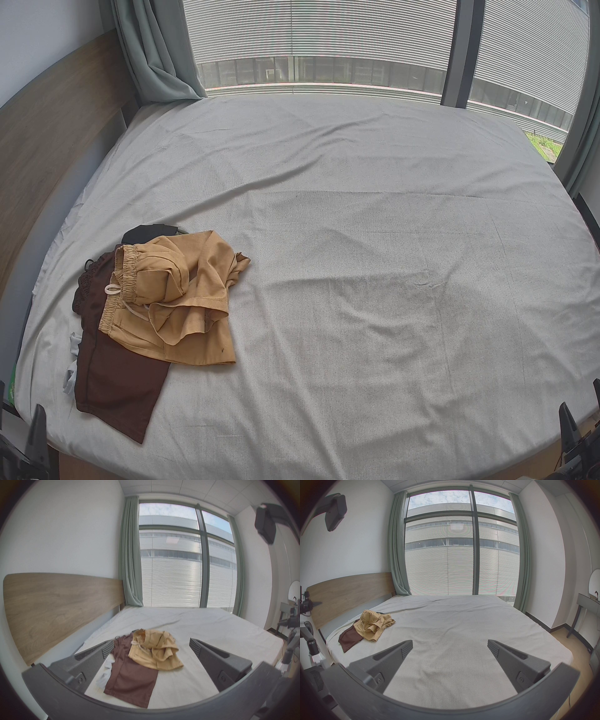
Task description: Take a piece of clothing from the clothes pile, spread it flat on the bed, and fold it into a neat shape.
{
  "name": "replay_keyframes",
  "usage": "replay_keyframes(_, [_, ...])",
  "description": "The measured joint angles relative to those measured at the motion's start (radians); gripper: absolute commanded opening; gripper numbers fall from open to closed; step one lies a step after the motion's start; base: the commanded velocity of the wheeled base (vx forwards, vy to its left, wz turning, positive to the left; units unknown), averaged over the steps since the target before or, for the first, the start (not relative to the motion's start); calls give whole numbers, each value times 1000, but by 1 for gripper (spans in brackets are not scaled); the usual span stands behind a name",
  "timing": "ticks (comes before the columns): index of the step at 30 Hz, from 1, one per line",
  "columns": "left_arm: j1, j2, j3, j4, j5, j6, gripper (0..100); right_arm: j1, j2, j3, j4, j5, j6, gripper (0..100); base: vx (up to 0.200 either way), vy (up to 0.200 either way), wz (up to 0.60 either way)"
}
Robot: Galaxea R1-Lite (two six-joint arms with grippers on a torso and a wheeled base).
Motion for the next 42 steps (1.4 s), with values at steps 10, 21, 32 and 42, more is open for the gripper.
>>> replay_keyframes(10, [-54,184,-99,-37,-39,-79,100,0,0,0,0,0,0,100,0,0,0])
replay_keyframes(21, [-131,391,-187,-80,-56,-142,100,0,0,0,0,0,-1,100,0,0,0])
replay_keyframes(32, [-143,599,-241,-207,-128,-234,100,1,0,0,0,0,-2,100,0,0,0])
replay_keyframes(42, [-95,745,-264,-263,-223,-242,100,1,0,0,0,0,-1,100,0,0,0])
